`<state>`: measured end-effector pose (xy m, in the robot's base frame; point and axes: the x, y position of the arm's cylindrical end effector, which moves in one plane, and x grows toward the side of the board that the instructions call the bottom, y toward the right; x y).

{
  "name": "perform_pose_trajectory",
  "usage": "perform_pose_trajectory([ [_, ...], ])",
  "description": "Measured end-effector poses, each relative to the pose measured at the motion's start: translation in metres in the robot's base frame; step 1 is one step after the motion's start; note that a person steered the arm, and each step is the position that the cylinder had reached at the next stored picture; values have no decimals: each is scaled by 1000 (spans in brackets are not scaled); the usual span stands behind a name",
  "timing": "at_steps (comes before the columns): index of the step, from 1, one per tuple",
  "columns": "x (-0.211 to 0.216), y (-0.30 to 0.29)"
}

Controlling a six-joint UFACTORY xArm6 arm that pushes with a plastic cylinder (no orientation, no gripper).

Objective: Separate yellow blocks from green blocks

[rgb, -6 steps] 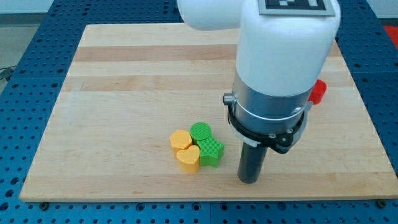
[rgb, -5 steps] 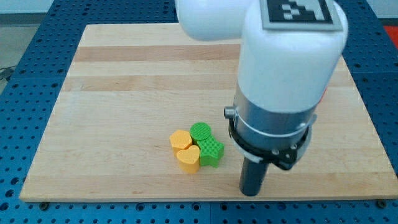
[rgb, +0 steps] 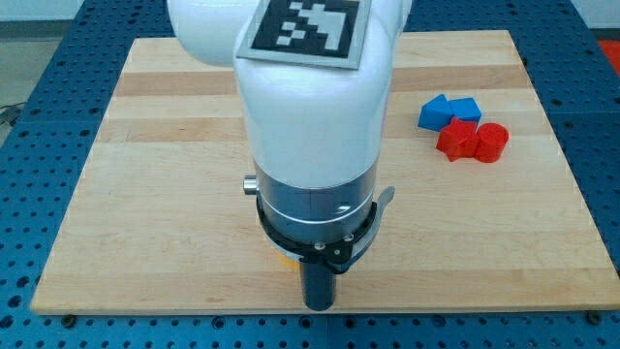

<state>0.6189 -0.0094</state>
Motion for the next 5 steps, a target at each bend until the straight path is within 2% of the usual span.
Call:
perform_pose_trajectory([
  [2, -43, -30],
  [5, -136, -58],
])
